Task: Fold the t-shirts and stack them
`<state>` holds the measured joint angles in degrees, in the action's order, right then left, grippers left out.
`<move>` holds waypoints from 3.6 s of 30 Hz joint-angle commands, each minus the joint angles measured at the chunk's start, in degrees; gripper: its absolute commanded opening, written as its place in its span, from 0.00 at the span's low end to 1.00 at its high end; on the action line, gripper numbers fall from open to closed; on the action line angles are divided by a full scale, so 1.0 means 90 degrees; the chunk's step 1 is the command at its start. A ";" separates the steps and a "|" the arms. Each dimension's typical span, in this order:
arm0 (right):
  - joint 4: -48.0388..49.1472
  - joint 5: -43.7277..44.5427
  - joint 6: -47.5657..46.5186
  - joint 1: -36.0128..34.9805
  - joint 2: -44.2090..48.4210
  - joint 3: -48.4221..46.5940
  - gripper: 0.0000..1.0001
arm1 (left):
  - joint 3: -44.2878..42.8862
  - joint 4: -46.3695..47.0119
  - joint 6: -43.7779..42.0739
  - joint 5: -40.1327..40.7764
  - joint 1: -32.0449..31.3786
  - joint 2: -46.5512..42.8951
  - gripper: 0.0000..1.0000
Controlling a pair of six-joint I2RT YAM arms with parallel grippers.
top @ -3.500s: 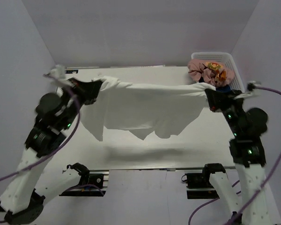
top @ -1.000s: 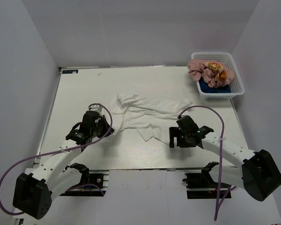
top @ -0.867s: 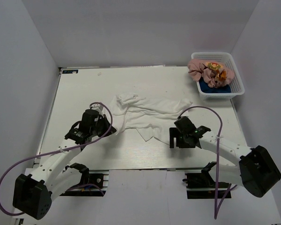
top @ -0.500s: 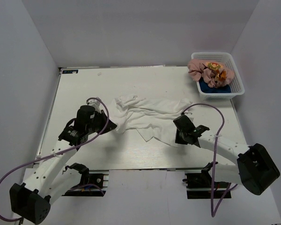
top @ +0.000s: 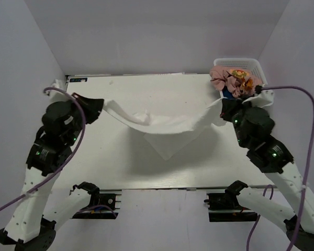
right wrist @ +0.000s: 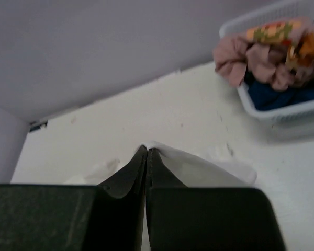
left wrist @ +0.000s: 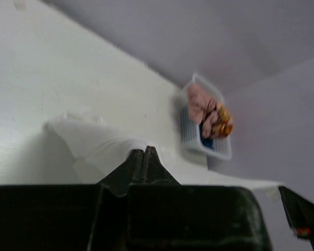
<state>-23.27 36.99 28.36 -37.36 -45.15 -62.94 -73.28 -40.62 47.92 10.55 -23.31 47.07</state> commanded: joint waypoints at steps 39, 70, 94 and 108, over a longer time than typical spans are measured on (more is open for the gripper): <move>0.2516 -0.0400 -0.3121 0.0040 -0.1709 -0.2843 0.00 | -0.1879 -0.0124 -0.0143 0.2019 -0.0066 0.0246 0.00; 0.2360 -0.3983 -0.1306 0.1867 -0.5377 -0.0541 0.90 | -0.0083 0.1153 -0.0929 0.0499 0.1516 0.5347 0.99; 0.2859 -0.3350 -0.0290 0.1885 -0.6273 0.0782 0.90 | 0.2497 -0.0544 0.0838 0.1436 0.1730 0.5561 0.99; 0.3065 -0.4609 -0.0905 0.1603 -0.5861 -0.0144 0.90 | 0.0857 -0.0234 -0.0040 0.0676 0.1643 0.4849 0.99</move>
<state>2.09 -2.33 22.41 -21.71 -98.00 -58.94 -62.50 -45.15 51.94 20.14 -8.14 94.21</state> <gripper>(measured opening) 0.904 0.987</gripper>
